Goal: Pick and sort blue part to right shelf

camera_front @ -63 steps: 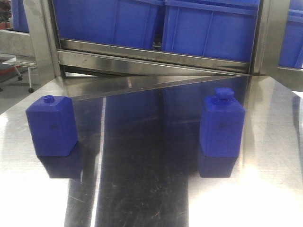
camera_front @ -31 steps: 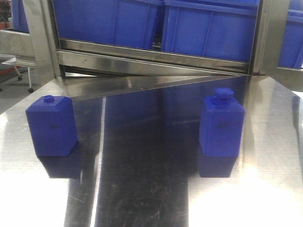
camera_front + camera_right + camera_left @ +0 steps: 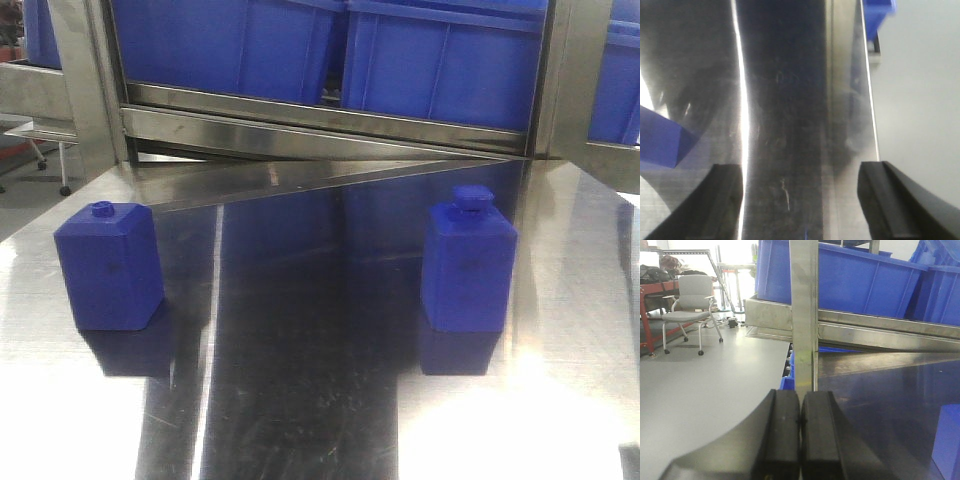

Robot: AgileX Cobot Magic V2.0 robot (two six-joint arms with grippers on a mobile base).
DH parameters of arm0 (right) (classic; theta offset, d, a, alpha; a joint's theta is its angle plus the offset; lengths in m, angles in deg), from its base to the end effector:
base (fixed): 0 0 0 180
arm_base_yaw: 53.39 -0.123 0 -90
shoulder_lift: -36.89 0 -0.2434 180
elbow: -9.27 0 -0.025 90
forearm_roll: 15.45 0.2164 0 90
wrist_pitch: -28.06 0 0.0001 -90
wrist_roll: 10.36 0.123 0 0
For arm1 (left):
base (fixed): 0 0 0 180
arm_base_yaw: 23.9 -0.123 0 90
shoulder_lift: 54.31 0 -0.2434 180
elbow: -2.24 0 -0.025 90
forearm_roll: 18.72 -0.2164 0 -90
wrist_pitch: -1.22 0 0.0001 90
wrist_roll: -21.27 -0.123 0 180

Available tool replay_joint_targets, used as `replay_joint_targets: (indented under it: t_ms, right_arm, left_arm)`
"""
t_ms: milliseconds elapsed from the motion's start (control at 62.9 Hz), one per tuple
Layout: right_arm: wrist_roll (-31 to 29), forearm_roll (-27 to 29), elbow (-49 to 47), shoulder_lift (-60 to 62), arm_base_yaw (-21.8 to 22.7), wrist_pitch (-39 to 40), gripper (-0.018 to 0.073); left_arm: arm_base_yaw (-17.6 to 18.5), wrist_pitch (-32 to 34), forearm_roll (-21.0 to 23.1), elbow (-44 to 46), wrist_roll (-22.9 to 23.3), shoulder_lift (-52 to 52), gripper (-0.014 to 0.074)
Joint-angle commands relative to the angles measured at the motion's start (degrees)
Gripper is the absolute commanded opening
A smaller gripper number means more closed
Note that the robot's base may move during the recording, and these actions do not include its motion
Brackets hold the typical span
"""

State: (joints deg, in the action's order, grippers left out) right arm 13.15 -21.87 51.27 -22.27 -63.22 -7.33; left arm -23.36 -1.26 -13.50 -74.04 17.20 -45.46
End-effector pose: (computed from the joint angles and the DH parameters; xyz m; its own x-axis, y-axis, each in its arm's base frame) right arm 0.1757 0.0224 0.2257 -0.7170 0.1933 -0.6698 0.1036 0.9797 0.1717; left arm 0.0959 -0.0014 0.2088 0.0416 -0.0204 -0.9989 0.0142 0.9997 -0.0198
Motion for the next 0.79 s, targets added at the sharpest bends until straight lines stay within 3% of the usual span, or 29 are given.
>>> replay_joint_targets:
  t_ms: [0,270,588,779]
  right_arm:
    - [1.41,-1.18,-7.01,-3.80,-0.98,-4.18,0.0559]
    - [2.05,1.51,-24.13,-18.07,-10.11,-18.88,0.0543]
    - [9.29,3.11,-39.53,-33.80,-18.40,-23.04,0.0543]
    - [11.47,3.11,-43.67,-39.27,-22.29,-24.54,0.0545]
  left_arm:
    - [0.23,4.41,0.45,-1.40,0.38,-1.37,0.0133]
    - [0.23,4.41,0.45,-1.40,0.38,-1.37,0.0133]
    - [0.23,4.41,0.45,-1.40,0.38,-1.37,0.0133]
    - [0.23,4.41,0.45,-1.40,0.38,-1.37,0.0133]
